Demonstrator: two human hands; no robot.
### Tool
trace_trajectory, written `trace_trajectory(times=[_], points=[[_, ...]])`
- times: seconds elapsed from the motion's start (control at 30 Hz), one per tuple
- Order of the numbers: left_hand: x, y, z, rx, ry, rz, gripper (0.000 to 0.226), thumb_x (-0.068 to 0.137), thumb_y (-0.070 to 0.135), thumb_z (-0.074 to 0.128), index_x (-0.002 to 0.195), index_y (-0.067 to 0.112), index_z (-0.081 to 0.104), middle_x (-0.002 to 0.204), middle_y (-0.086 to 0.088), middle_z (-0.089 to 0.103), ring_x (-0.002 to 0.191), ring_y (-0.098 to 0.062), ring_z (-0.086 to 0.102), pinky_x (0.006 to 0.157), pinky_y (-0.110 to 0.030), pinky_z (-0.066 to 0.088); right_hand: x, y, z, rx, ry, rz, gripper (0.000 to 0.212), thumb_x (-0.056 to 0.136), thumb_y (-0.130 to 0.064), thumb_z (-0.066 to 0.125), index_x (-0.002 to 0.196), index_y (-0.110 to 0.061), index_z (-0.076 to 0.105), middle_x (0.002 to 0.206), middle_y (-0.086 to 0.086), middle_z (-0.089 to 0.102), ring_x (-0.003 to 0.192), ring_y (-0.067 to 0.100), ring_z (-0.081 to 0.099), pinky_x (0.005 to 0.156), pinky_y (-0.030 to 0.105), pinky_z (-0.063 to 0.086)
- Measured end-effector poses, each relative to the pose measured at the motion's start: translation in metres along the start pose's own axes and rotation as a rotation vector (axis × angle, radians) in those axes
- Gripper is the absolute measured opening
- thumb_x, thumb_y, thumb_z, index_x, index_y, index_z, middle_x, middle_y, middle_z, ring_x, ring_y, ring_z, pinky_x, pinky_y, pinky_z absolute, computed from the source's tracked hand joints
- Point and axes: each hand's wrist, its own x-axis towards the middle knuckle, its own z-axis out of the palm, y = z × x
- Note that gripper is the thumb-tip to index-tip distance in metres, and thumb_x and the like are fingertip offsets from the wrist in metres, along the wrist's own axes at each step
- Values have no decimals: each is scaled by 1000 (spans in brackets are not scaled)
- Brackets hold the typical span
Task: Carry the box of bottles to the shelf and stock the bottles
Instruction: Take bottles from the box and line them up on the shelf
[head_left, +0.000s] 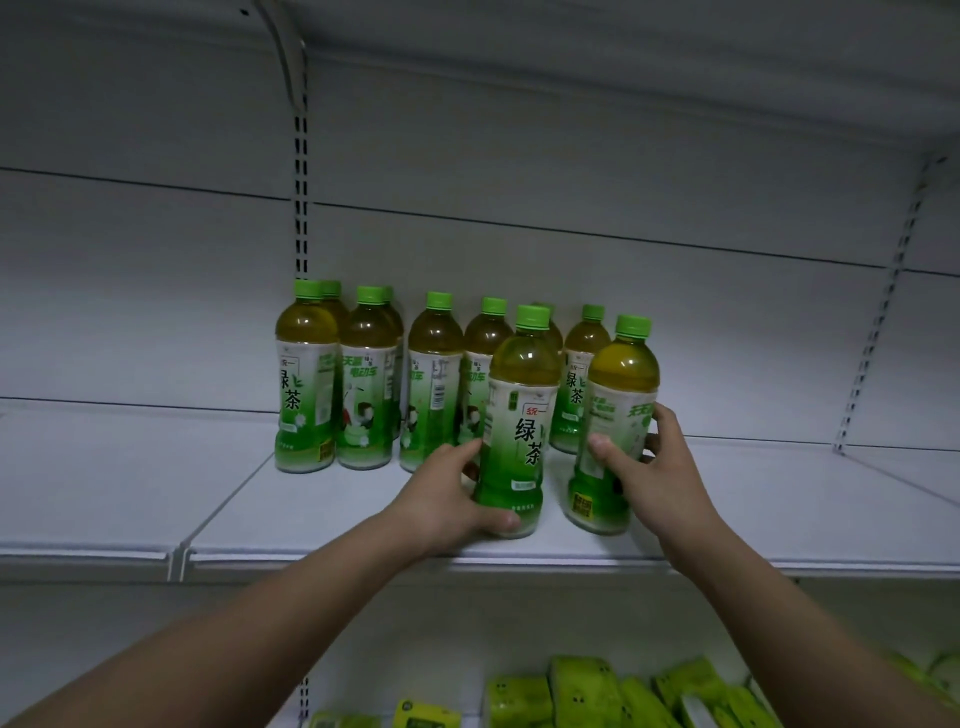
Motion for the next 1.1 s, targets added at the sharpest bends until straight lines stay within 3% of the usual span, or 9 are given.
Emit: trace_trajectory(times=[0.07, 0.2, 0.37, 0.5, 0.57, 0.7, 0.77, 0.97, 1.1], points=[[1, 3, 5, -31, 57, -19, 93, 61, 24, 89, 141, 23, 43, 123, 3, 56, 106, -21, 63, 98, -40, 50, -1, 1, 1, -51, -12, -2, 59, 86, -13, 70, 134, -29, 40, 99, -19, 55, 92, 7, 57, 87, 32, 47], [7, 10, 23, -72, 132, -43, 71, 63, 19, 88, 124, 18, 51, 121, 1, 62, 104, -20, 65, 94, -40, 53, -3, 7, -1, -157, -79, 43, 61, 87, -6, 68, 136, -25, 39, 103, -15, 54, 109, 16, 53, 97, 39, 45], [24, 21, 45, 39, 254, -19, 60, 66, 25, 86, 117, 15, 57, 120, -2, 55, 110, -23, 58, 98, -38, 48, 10, 13, -5, -239, -51, 97, 48, 89, -11, 67, 127, -16, 39, 104, -7, 54, 103, 18, 54, 92, 38, 47], [36, 25, 57, 116, 298, -7, 50, 74, 26, 81, 116, 13, 59, 115, -5, 55, 107, -26, 57, 95, -40, 49, 25, 27, -4, -269, 7, 100, 41, 87, -18, 70, 119, -18, 44, 114, 2, 59, 103, 23, 60, 92, 43, 53], [41, 26, 61, 166, 316, 12, 48, 77, 23, 78, 117, 12, 55, 115, -7, 56, 107, -27, 58, 92, -40, 50, 34, 33, -3, -264, 21, 99, 41, 87, -19, 70, 119, -19, 45, 116, 4, 61, 105, 25, 62, 92, 45, 54], [54, 26, 69, 231, 390, 69, 60, 79, 12, 74, 125, 16, 36, 115, -9, 62, 107, -30, 61, 88, -45, 52, 48, 43, 1, -307, 34, 37, 36, 89, -20, 67, 117, -19, 45, 110, -1, 58, 99, 19, 58, 82, 33, 48], [62, 23, 75, 288, 412, 89, 55, 84, 7, 67, 125, 16, 33, 109, -11, 65, 101, -33, 64, 83, -47, 54, 54, 48, 3, -323, 40, 16, 39, 90, -22, 67, 122, -16, 46, 111, -1, 58, 98, 18, 57, 81, 31, 47], [82, 17, 81, 382, 448, 66, 45, 88, 5, 61, 129, 9, 41, 106, -13, 68, 98, -32, 65, 79, -44, 55, 70, 55, 8, -302, 42, 33, 43, 89, -21, 67, 126, -14, 46, 113, -1, 58, 100, 16, 56, 84, 31, 47], [80, 17, 74, 354, 431, 80, 32, 87, 12, 64, 117, 10, 54, 105, -11, 69, 99, -31, 65, 82, -44, 55, 74, 55, 11, -305, 59, 74, 46, 89, -23, 68, 128, -16, 44, 127, 6, 57, 107, 21, 57, 90, 35, 49]])
